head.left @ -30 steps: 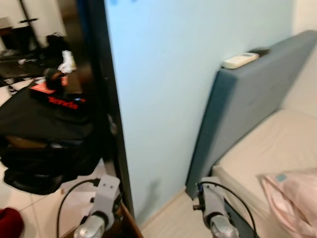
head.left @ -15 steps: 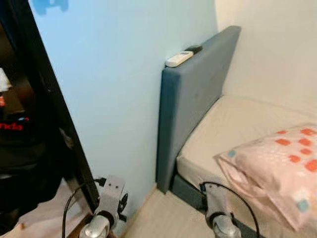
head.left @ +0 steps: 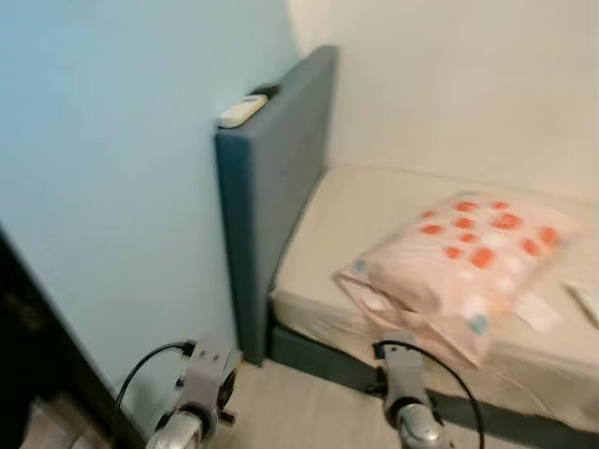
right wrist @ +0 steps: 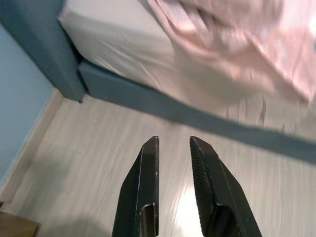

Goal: Clean up the room

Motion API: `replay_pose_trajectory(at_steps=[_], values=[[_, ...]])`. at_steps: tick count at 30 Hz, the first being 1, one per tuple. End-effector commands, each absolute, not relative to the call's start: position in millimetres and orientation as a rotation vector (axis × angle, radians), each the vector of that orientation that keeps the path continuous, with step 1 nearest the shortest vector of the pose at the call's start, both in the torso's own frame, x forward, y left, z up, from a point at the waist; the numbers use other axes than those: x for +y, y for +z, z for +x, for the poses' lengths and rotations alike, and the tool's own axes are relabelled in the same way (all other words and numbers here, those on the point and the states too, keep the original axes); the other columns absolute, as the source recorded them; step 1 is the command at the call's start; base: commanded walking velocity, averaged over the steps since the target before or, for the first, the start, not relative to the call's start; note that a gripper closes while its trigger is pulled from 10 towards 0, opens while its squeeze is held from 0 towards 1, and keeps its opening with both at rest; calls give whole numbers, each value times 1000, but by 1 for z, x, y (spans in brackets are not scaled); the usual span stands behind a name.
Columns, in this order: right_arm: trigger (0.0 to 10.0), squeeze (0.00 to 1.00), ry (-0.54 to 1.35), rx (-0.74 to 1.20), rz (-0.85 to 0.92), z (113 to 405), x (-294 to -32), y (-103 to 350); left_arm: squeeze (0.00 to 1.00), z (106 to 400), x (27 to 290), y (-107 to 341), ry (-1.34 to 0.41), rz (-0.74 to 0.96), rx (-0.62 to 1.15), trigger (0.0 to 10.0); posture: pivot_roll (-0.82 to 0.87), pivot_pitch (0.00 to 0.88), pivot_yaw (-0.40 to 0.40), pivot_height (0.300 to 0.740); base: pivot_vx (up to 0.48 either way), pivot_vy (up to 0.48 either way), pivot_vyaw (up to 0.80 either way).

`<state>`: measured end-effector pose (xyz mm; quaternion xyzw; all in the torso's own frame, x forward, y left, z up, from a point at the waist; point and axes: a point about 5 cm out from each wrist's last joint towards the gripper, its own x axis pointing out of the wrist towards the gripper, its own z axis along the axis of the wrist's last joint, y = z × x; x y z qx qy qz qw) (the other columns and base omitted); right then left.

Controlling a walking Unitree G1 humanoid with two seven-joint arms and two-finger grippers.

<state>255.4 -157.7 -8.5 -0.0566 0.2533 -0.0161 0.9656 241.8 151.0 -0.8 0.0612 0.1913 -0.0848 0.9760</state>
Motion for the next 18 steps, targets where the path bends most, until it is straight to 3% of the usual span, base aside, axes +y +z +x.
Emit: replay_pose_trajectory(at_steps=[1, 18], values=[[10000, 0, -41, 518, -119, 254, -161, -10, 0, 242, 151, -1, -168, 118, 390, 10000, -14, 63, 5, 740, 0, 0, -800], [10000, 0, -36, 493, -121, 256, -160, -6, 0, 246, 148, 6, -170, 88, 340, 10000, -14, 66, 1, 740, 0, 0, -800]])
